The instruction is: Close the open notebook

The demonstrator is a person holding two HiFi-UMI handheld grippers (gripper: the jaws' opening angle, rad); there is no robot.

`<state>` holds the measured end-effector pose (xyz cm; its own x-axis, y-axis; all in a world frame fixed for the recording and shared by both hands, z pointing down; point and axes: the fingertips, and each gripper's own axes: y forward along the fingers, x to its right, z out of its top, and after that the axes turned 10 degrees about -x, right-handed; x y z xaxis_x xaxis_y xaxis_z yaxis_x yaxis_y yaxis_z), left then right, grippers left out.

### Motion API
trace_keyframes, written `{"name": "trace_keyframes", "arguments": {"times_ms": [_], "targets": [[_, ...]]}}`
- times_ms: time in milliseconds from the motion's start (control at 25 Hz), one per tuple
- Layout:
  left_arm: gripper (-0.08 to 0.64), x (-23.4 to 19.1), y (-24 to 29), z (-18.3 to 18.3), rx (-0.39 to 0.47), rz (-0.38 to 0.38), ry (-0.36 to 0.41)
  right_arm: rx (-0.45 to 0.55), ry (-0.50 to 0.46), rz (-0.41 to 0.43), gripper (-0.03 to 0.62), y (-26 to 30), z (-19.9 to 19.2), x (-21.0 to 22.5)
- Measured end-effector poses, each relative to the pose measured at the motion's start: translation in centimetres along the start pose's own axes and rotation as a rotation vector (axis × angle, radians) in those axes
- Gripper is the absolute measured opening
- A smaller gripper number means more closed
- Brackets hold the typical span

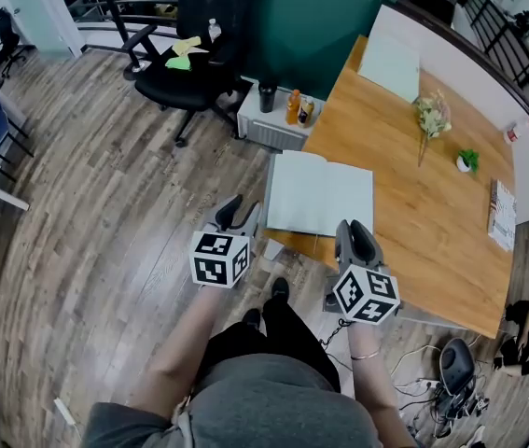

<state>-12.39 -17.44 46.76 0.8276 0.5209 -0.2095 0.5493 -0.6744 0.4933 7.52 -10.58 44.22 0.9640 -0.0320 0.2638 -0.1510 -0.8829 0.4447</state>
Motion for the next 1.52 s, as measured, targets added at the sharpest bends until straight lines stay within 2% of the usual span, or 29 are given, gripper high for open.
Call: {"name": "trace_keyframes", "arguments": {"times_ms": [280, 840, 1520], "targets": [[0.147, -1.3, 3.1, 0.7, -0.028, 0.031, -0.04, -0.037, 0.004, 0.03, 0.087, 3.4, 1.0, 1.0], [0.147, -2.8, 8.2, -1.2, -0.138, 0.055, -0.099, -0.13, 0.023, 0.067, 0.083, 8.2, 0.5, 2.6], [0.147, -3.2, 12.8, -3.8, -0.254, 0.003, -0.23, -0.199, 0.054, 0.057, 0.078, 10.8, -0.2, 4.5]]}}
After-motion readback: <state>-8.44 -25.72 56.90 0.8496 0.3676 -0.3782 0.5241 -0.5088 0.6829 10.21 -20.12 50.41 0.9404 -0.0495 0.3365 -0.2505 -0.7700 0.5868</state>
